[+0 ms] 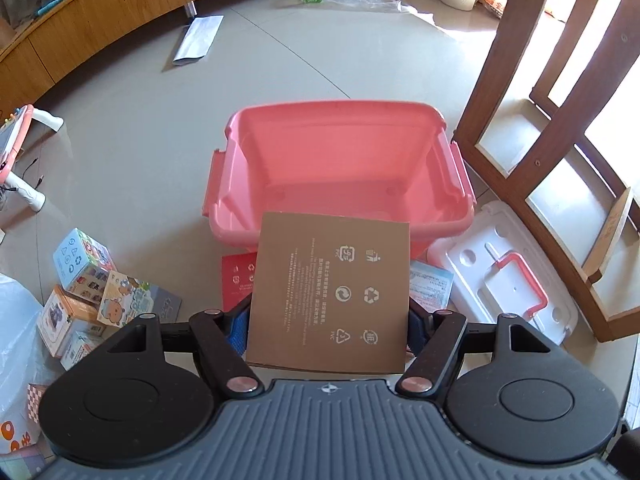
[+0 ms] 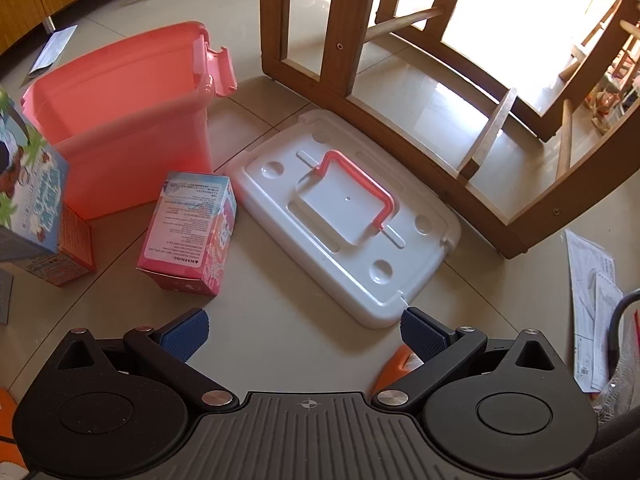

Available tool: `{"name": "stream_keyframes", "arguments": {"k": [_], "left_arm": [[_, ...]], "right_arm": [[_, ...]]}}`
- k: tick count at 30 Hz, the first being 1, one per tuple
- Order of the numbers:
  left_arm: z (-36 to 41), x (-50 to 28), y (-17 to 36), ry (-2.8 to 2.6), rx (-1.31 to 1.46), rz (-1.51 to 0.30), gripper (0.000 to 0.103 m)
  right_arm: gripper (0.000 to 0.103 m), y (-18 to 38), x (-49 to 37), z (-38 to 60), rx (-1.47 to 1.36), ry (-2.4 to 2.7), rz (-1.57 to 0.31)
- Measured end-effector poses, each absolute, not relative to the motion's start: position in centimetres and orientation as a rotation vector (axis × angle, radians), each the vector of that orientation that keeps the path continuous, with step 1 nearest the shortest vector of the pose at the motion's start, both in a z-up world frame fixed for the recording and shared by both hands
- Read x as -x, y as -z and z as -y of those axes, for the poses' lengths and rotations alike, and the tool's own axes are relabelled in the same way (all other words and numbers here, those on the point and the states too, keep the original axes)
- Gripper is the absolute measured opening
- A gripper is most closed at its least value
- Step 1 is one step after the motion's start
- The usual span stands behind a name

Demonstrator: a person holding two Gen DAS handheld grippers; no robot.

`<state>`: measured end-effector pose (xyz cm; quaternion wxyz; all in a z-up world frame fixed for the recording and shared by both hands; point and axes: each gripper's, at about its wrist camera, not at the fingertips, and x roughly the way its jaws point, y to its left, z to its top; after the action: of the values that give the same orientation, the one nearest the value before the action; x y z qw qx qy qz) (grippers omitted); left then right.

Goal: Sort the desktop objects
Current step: 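Lift the brown kraft box with the left tool over the pink bin, then lower the brown box into the bin and open the left tool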

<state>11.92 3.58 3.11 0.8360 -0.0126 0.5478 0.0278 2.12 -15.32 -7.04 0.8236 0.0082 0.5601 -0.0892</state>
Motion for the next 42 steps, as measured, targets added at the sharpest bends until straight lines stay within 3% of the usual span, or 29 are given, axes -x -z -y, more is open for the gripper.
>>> {"name": "stream_keyframes", "arguments": {"k": [10, 27, 42], "left_arm": [[-3.5, -18.3, -4.8, -0.043, 0.05, -1.137, 0.072], [-2.1, -27.7, 1.8, -0.019, 0.057, -1.162, 0.071], [1.6, -28.9, 9.2, -0.001, 0.0, -1.196, 0.071]], "right_arm": [[0.102, 7.9, -2.6, 15.5, -0.034, 0.182, -1.213], [0.102, 11.3, -4.8, 14.5, -0.033, 0.185, -1.281], [0.102, 13.9, -5.7, 14.2, -0.027, 0.202, -1.345]]}}
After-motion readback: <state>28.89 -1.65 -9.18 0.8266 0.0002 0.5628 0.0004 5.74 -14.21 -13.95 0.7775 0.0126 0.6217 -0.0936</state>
